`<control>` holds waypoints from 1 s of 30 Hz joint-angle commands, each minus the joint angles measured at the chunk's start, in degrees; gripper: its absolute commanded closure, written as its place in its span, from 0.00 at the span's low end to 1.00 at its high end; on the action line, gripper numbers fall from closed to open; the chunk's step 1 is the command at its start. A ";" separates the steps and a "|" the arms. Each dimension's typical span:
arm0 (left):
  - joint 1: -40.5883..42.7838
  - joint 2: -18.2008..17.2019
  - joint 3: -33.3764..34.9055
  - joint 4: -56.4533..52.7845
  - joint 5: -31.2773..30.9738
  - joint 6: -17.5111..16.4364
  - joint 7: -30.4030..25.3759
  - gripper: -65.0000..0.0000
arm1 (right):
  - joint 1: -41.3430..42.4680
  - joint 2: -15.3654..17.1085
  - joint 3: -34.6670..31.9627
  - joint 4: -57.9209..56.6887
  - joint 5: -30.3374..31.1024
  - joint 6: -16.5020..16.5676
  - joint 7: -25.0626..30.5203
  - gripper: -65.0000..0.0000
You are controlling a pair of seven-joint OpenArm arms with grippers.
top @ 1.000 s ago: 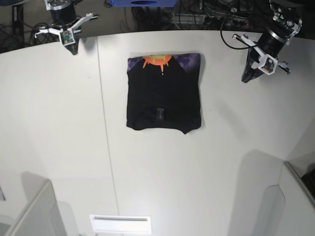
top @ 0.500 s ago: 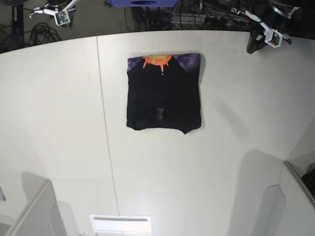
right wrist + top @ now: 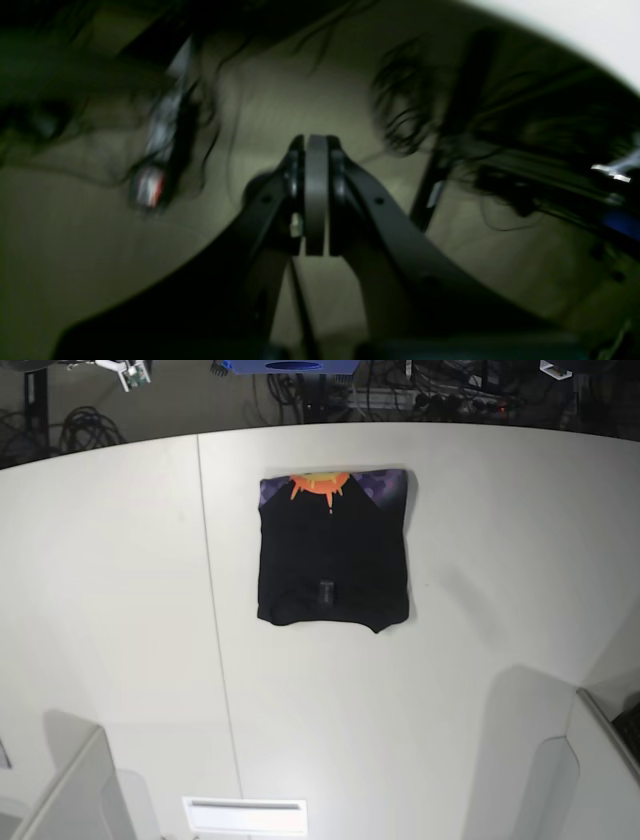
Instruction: Fold the T-shirt properly
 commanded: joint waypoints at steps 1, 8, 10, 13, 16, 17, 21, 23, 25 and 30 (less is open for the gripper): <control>1.15 -0.55 -0.41 -1.01 -0.67 -0.28 -1.36 1.00 | -0.89 0.14 0.12 0.39 -0.02 1.62 -1.17 1.00; -1.66 -0.81 4.95 -14.55 -0.67 -0.28 -1.80 1.00 | 5.18 0.05 -1.47 -9.72 -0.20 7.68 -5.66 1.00; -4.30 -0.72 6.62 -19.82 -0.67 -0.28 -1.80 1.00 | 7.20 0.23 -3.84 -14.55 -0.20 7.68 -5.66 1.00; -7.64 -0.46 8.55 -25.97 -0.67 -0.28 -1.80 1.00 | 9.84 0.58 -7.36 -20.71 -0.20 7.77 -5.48 1.00; -10.45 -0.55 11.54 -31.07 -0.67 -0.28 -1.80 1.00 | 13.62 3.75 -13.25 -27.48 1.65 7.68 -5.22 1.00; -11.42 -0.81 12.86 -32.74 -0.58 -0.28 -1.80 1.00 | 15.29 4.89 -15.80 -30.03 3.85 7.68 -5.22 1.00; -15.82 -1.25 18.31 -39.95 3.55 0.56 -1.80 1.00 | 23.38 7.70 -24.85 -41.81 12.11 7.59 -5.13 1.00; -19.07 -0.90 19.37 -45.14 7.33 3.20 -1.71 1.00 | 27.51 7.44 -27.93 -48.31 12.99 7.59 -4.95 1.00; -22.32 -0.64 19.37 -50.06 9.97 4.34 -1.45 1.00 | 30.41 5.59 -29.69 -53.85 12.99 7.59 -3.63 1.00; -31.99 -0.55 19.46 -62.90 15.69 4.43 -1.54 1.00 | 35.51 1.64 -29.95 -65.72 12.90 7.59 2.34 1.00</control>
